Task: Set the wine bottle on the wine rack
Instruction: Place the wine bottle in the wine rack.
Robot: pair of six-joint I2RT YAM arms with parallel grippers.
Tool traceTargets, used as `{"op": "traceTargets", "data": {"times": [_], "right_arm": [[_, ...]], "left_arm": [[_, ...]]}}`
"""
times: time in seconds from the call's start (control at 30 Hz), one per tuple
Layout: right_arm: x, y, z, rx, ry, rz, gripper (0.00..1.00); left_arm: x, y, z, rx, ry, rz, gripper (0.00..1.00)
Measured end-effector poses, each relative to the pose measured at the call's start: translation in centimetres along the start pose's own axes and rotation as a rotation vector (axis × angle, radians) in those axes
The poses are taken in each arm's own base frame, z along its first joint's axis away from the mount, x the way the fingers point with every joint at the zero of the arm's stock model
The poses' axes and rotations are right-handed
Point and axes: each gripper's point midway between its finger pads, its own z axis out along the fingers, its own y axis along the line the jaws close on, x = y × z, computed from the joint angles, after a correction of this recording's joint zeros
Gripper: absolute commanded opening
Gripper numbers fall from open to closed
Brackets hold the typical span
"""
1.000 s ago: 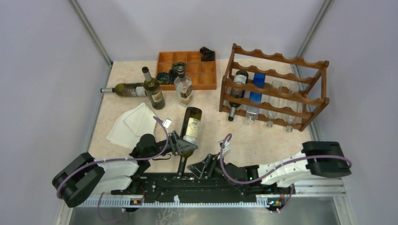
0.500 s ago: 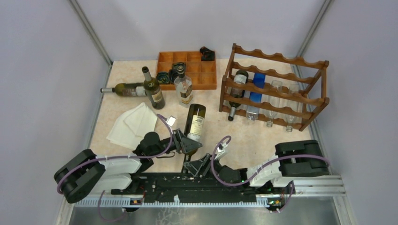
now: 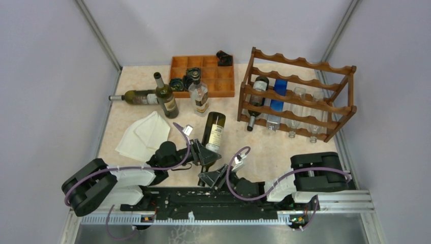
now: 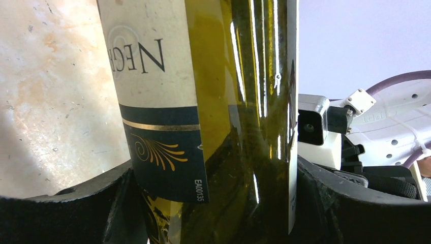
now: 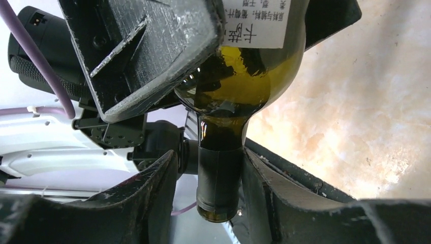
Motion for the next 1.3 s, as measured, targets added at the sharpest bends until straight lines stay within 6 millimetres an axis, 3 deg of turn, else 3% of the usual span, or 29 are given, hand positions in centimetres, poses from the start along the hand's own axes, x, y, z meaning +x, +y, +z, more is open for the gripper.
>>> {"op": "traceTargets", "data": {"times": [0.1,0.2,0.3,0.53,0.67,0.77,1.17,1.27,1.3], "right_arm": [[0.0,-0.3,-0.1,0.008,0.001,0.017,0.32],[-0.1,-0.8,-0.2,0.019,0.001,0.024,0.12],[-0.4,-1.1,-0.3,0.021,-0.003,0.022,0.0],[-0.7,-1.3,-1.3,-0.015,0.011,0.02,0.0],[-0.8,-1.2,-1.6,-0.028,0.016,0.021,0.0],[-0.9,-1.2,-1.9,-0.039,0.021,0.021,0.0],[-2.2,-0.1,-3.0,-0.073,0.013,0.019,0.0],[-2.4,-0.2,-3.1,-0.064,0.008,0.009,0.0],[-2.4,-0.2,-3.1,-0.063,0.007,0.009,0.0]], "left_arm": [[0.1,0.1,0.1,-0.001,0.003,0.001,0.0],[0.1,-0.1,0.3,0.005,0.013,0.001,0.0],[0.1,-0.2,0.5,0.012,0.013,0.001,0.13],[0.2,-0.6,0.7,0.019,0.019,-0.011,0.65],[0.2,-0.7,0.7,0.021,0.019,-0.028,0.82],[0.1,-0.8,0.7,0.023,0.017,-0.035,0.89],[-2.4,-0.9,-0.9,0.073,0.01,-0.026,0.93],[-2.3,-0.9,-0.5,0.08,0.056,-0.042,0.87],[-2.3,-1.0,-0.4,0.084,0.067,-0.048,0.79]]}}
